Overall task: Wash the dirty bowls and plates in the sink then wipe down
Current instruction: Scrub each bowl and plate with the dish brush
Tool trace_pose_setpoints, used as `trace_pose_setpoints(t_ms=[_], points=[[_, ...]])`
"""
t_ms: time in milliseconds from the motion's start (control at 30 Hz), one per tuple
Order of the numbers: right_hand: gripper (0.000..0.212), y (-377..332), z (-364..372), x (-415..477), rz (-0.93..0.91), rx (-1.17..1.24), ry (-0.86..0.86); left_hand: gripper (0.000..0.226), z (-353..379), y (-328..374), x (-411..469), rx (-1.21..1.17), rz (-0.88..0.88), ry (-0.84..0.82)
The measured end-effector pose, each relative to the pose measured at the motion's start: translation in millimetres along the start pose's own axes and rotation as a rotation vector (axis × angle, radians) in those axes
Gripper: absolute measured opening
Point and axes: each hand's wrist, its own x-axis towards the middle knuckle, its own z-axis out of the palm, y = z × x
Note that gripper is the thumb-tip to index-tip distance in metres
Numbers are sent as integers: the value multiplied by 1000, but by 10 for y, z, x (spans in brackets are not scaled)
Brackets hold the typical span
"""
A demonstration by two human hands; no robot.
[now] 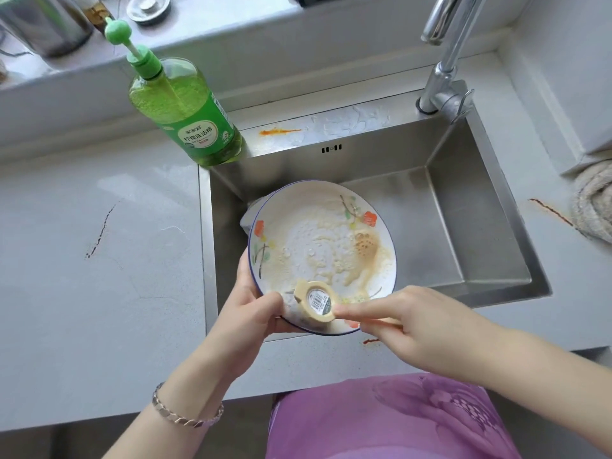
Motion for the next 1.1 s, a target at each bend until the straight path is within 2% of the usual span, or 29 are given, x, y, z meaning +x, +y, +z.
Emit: trace_pose_setpoints(t_ms=[200,367,600,733,767,867,900,1000,1067,1100], points=[[35,138,-137,-131,144,-94,-95,84,-59,16,-28,3,34,35],[36,68,-20,-91,83,-87,-73,86,-10,-44,-39,21,-8,18],[45,544,-346,92,253,-558,110,89,-12,-52,-102,44,-55,-51],[50,659,-158,95,114,-560,361,85,39,-80,-80,-2,-69,-52],[48,676,-80,40,135,-530,351,84,37,-89,-56,-24,-69,-26],[41,782,122,-156,357,-258,274,79,23,-124,21,-89,-78,77],[40,798,162,-180,416,-89,329,77,22,-131,35,-110,-86,116],[43,751,242,-77,570,620,548,73,57,-153,72,-155,-107,145],[51,688,284,71,650,946,531,73,106,-162,77,-171,-107,98],[55,645,282,134,668,1036,493,76,132,-166,78,-188,-107,62]])
